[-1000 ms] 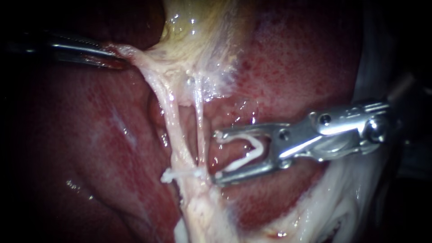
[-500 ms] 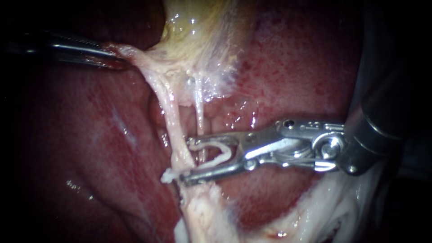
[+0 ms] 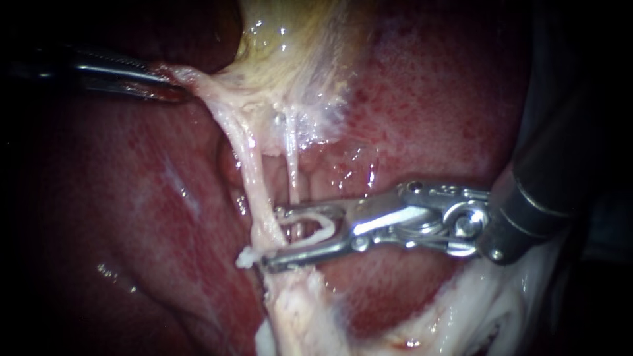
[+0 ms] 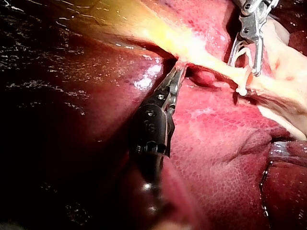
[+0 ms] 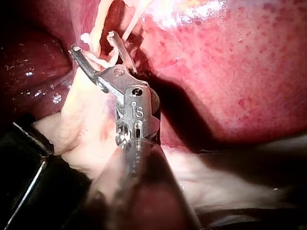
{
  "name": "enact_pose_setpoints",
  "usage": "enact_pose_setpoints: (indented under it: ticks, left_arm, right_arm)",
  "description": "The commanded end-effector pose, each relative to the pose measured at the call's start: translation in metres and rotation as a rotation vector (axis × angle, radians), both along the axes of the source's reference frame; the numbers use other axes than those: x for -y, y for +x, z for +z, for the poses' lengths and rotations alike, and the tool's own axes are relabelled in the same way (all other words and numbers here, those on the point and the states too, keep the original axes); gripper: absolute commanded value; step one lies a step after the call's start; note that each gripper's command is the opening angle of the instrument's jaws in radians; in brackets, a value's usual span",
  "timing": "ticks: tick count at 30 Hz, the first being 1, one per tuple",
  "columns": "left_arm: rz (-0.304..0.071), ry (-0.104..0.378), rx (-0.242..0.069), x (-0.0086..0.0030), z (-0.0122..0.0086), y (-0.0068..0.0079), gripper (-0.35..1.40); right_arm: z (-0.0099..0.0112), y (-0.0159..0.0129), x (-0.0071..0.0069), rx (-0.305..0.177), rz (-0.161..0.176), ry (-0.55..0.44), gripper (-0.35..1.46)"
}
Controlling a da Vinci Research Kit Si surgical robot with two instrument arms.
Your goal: Clipping second clip left tube
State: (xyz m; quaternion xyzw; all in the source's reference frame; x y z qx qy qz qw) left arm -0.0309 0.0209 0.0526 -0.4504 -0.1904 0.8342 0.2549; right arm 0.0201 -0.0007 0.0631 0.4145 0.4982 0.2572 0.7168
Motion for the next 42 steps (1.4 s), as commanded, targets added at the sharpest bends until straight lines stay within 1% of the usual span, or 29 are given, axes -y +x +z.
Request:
enact_pose_setpoints:
  ticks: [1,4,5,9,15,18,24,27,30,35,38,42]
  left_arm:
    - [0.000,0.000,0.001,0.0000,0.0000,0.0000,-0.35]
    - [0.000,0.000,0.001,0.0000,0.0000,0.0000,-0.35]
    - [0.000,0.000,0.001,0.0000,0.0000,0.0000,-0.35]
    - [0.000,0.000,0.001,0.0000,0.0000,0.0000,-0.35]
    - [0.000,0.000,0.000,0.0000,0.0000,0.0000,-0.35]
    - [0.000,0.000,0.000,0.0000,0.0000,-0.0001,-0.35]
    - [0.000,0.000,0.000,0.0000,0.0000,-0.0001,-0.35]
    - [0.000,0.000,0.000,-0.0001,0.0000,-0.0001,-0.35]
    - [0.000,0.000,0.000,-0.0001,0.0000,-0.0001,-0.35]
    - [0.000,0.000,0.001,-0.0001,0.0000,-0.0001,-0.35]
    - [0.000,0.000,0.001,-0.0001,0.0000,-0.0001,-0.35]
    - [0.000,0.000,0.001,-0.0001,0.0000,-0.0001,-0.35]
  right_arm:
    - [0.0002,0.0002,0.0001,-0.006,-0.002,0.003,0.50]
    - [0.0005,0.0009,0.0004,-0.031,-0.017,0.019,0.50]
    - [0.0005,0.0012,0.0004,-0.047,-0.023,0.020,0.50]
    - [0.0002,0.0025,0.0004,-0.086,-0.041,0.047,0.50]
    - [-0.0001,0.0042,0.0004,-0.109,-0.035,0.050,0.50]
    - [-0.0003,0.0046,0.0003,-0.115,-0.028,0.058,0.50]
    - [-0.0006,0.0049,0.0004,-0.113,-0.028,0.064,0.50]
    - [-0.0011,0.0050,0.0006,-0.117,-0.029,0.065,0.49]
    - [-0.0022,0.0051,0.0007,-0.132,-0.024,0.071,0.49]
    - [-0.0043,0.0054,0.0007,-0.163,-0.007,0.095,0.49]
    - [-0.0052,0.0056,0.0008,-0.174,-0.014,0.101,0.48]
    - [-0.0056,0.0056,0.0010,-0.177,-0.020,0.102,0.47]
